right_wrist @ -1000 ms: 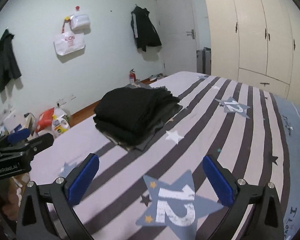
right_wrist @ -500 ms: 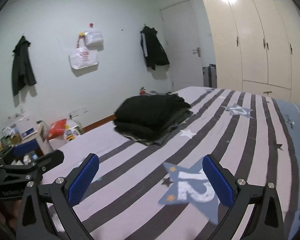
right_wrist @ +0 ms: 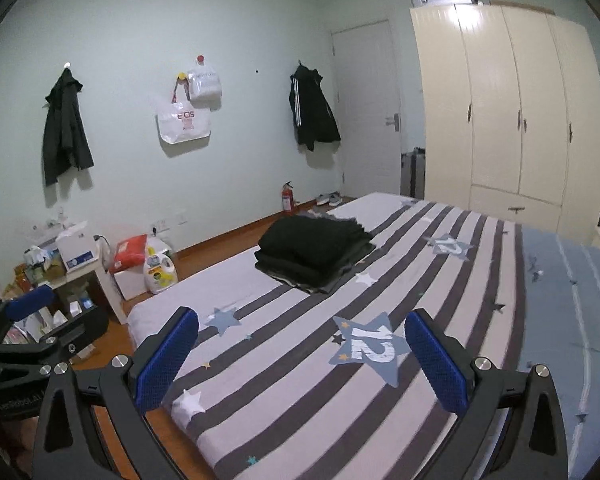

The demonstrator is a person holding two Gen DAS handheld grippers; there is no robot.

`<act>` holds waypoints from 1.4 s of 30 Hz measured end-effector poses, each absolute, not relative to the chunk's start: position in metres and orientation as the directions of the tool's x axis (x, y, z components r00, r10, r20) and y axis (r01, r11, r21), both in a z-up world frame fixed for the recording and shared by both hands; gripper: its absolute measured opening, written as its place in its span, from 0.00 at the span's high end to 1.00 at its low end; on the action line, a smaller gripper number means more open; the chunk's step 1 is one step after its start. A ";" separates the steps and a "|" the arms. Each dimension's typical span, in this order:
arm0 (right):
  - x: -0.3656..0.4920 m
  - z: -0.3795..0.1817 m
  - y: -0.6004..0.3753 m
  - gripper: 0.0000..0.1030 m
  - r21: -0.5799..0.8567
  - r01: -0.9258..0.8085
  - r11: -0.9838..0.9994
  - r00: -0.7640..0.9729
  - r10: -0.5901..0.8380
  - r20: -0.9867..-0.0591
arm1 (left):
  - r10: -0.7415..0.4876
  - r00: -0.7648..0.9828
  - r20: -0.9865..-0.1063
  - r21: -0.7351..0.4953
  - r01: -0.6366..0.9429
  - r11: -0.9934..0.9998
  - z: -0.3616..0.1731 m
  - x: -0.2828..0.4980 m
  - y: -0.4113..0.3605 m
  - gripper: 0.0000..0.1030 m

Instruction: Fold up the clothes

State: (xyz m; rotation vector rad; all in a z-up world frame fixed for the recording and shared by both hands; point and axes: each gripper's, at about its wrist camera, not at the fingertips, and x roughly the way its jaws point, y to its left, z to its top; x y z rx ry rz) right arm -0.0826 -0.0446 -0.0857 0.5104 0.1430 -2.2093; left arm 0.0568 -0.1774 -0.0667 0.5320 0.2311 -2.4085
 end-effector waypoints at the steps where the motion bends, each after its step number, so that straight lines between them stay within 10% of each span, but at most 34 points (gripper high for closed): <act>1: -0.078 -0.081 -0.040 0.01 0.070 0.769 -0.636 -0.562 -0.724 -0.401 | -0.565 -0.706 -0.427 -0.034 0.637 -0.770 -0.063 0.061 -0.174 0.01; 42: -0.040 -0.045 0.003 0.01 0.079 0.769 -0.635 -0.571 -0.736 -0.364 | -0.581 -0.726 -0.368 -0.034 0.634 -0.772 -0.028 0.089 -0.137 0.01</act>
